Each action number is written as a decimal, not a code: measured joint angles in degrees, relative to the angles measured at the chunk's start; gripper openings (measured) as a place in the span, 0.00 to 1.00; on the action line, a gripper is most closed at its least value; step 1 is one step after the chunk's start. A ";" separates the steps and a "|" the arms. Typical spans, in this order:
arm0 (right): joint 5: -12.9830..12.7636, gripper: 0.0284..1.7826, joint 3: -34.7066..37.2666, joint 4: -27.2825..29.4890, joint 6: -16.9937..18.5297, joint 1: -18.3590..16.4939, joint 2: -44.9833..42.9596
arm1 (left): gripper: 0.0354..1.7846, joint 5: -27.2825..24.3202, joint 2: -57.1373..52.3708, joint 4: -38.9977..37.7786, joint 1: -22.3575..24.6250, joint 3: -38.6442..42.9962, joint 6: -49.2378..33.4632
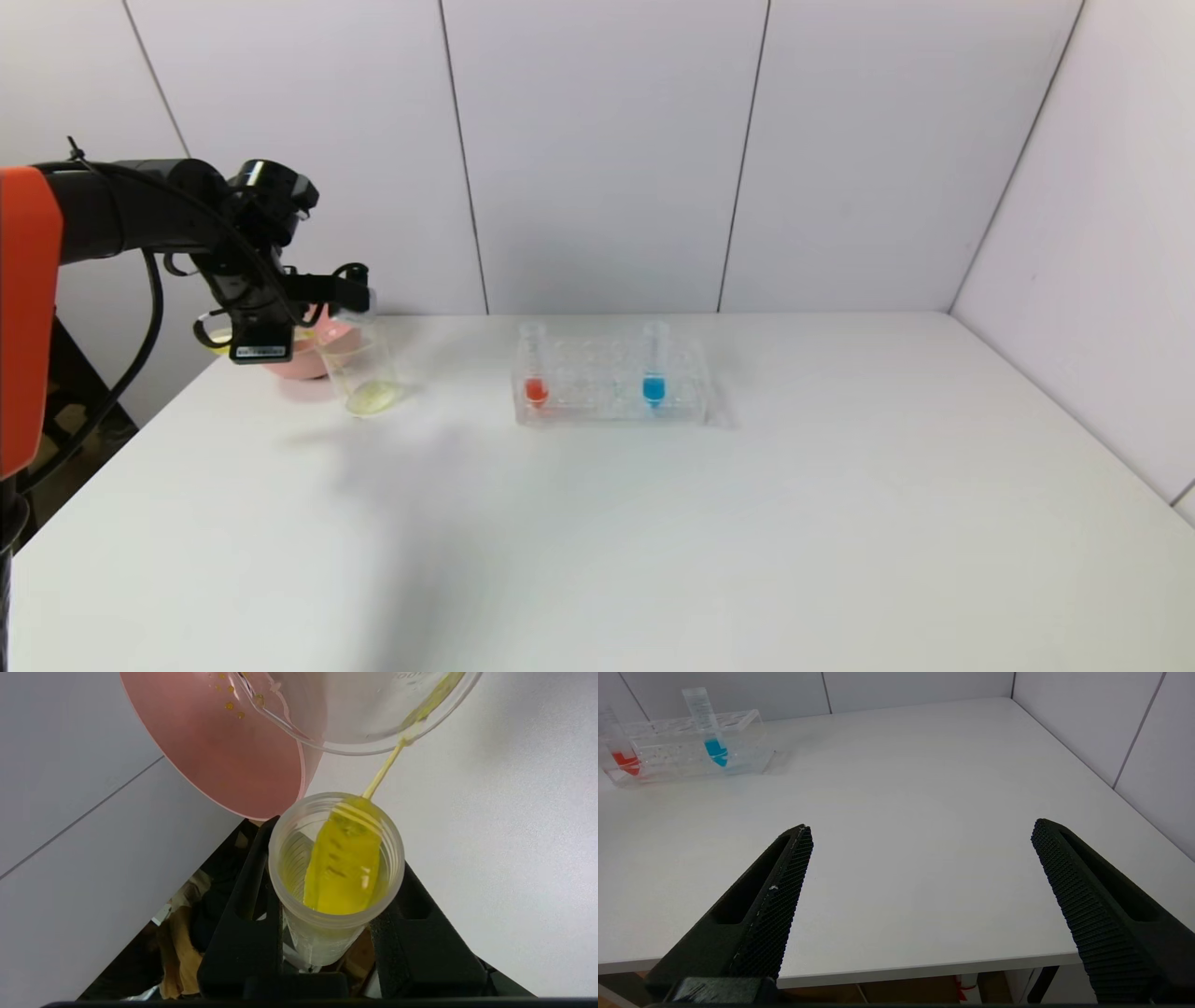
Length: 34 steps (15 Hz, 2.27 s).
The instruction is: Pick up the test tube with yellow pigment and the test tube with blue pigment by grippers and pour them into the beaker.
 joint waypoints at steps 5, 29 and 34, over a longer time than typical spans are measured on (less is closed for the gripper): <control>0.02 0.96 0.00 0.00 0.00 0.00 0.00 | 0.29 1.71 0.50 -0.83 -0.29 0.00 0.00; 0.00 0.96 0.00 0.00 0.00 0.00 0.00 | 0.29 15.02 1.61 -4.34 -4.28 0.04 0.72; 0.00 0.96 0.00 0.00 0.00 0.00 0.00 | 0.29 16.59 1.57 -4.36 -4.69 0.06 1.22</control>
